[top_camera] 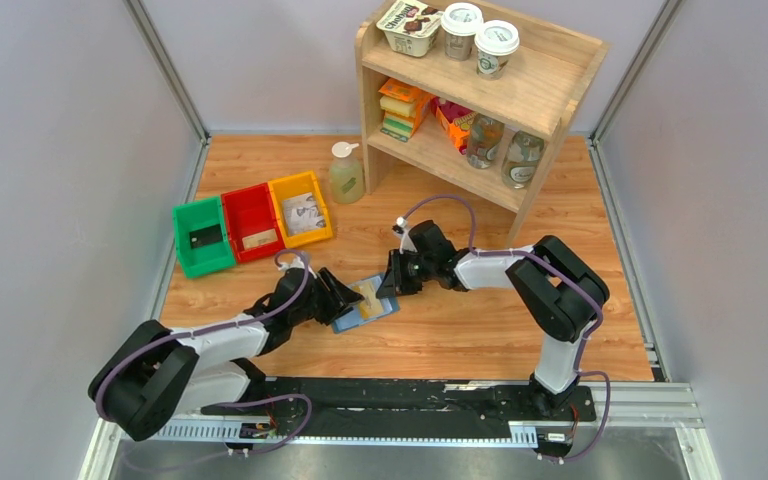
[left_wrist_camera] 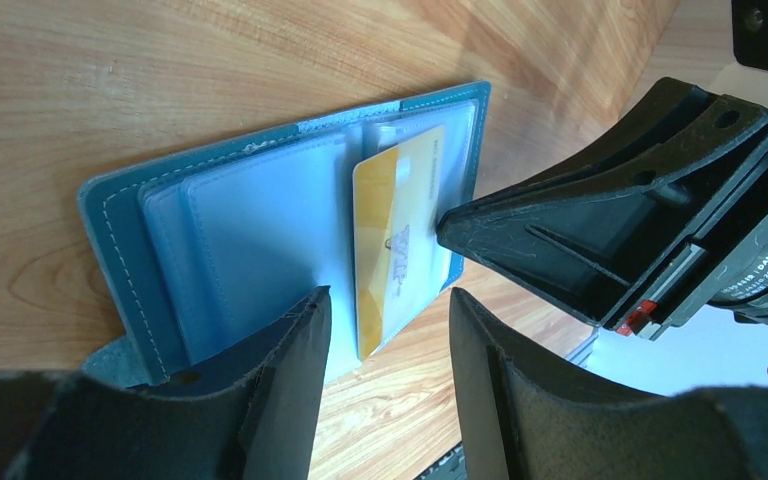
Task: Take the credit cards out of the card holder
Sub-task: Remove the credit card from the card holder.
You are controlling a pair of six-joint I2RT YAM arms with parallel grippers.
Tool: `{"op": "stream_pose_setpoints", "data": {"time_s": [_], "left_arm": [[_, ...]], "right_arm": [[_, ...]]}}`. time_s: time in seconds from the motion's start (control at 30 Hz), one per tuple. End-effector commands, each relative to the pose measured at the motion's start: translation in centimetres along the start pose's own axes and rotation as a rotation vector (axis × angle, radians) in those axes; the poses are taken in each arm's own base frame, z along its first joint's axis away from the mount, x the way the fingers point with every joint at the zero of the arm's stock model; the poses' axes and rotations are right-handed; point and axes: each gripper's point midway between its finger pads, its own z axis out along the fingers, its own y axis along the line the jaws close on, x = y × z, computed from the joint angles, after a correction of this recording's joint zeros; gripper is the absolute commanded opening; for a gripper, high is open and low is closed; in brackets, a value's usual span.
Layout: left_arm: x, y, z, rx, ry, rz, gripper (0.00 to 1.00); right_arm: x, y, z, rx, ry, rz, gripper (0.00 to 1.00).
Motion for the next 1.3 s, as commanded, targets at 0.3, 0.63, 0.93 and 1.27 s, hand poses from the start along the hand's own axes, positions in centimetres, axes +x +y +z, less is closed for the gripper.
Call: {"op": "stream_pose_setpoints", "data": {"time_s": [0.3, 0.63, 0.93, 1.27], "left_arm": [[0.4, 1.3, 1.9, -0.046, 0.029, -0.007, 0.53], [0.0, 0.3, 1.6, 0.031, 0.004, -0.016, 0.2], [-0.6, -0.7, 0.5, 0.071, -0.03, -0.002, 0.0], [-2.9, 0.0, -3.1, 0.023, -0.178, -0.039, 0.0]], "right_arm": [[2.7, -4.7, 0.2, 0.13, 0.052, 0.062, 0.16], [2.7, -4.9, 0.2, 0.13, 0.052, 0.074, 0.16], [2.5, -5.1, 0.1, 0.13, 0.049, 0.085, 0.16], [2.4, -5.6, 0.0, 0.145, 0.046, 0.101, 0.15]]}}
